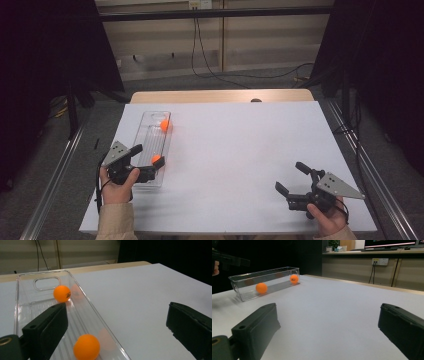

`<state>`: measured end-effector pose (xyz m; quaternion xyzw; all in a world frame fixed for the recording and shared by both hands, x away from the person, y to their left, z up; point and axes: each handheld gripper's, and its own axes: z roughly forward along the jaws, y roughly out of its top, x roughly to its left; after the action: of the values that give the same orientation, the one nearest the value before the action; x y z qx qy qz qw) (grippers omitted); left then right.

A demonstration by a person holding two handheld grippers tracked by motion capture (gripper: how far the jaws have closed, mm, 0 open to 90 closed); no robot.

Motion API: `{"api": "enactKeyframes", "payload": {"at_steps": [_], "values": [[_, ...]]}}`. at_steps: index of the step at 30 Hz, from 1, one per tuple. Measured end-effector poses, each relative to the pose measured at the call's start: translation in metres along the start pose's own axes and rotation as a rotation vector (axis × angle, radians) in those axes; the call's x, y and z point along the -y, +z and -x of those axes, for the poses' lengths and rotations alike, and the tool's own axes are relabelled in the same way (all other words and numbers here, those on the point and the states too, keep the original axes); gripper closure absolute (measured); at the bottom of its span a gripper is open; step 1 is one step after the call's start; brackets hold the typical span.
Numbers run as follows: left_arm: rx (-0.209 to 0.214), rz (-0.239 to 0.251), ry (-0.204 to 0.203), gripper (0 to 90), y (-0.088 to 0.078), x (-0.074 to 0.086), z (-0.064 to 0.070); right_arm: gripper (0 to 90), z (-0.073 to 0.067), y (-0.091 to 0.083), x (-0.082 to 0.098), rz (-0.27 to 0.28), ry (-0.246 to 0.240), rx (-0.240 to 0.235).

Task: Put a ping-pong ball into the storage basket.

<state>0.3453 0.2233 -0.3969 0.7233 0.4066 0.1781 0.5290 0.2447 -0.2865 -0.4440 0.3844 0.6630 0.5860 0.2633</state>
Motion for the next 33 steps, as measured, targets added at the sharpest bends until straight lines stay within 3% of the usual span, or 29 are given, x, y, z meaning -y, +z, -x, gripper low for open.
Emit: {"api": "enactKeyframes", "payload": {"at_steps": [19, 33], "values": [[0.002, 0.051, 0.015, 3.8, -0.014, 0.011, -0.006, 2.1, 0.000, 0.000, 0.000, -0.001, -0.002, 0.001], [0.014, 0.079, -0.005, 3.7, -0.021, 0.020, -0.008, 2.2, -0.001, 0.001, 0.000, -0.002, -0.001, -0.001]]}}
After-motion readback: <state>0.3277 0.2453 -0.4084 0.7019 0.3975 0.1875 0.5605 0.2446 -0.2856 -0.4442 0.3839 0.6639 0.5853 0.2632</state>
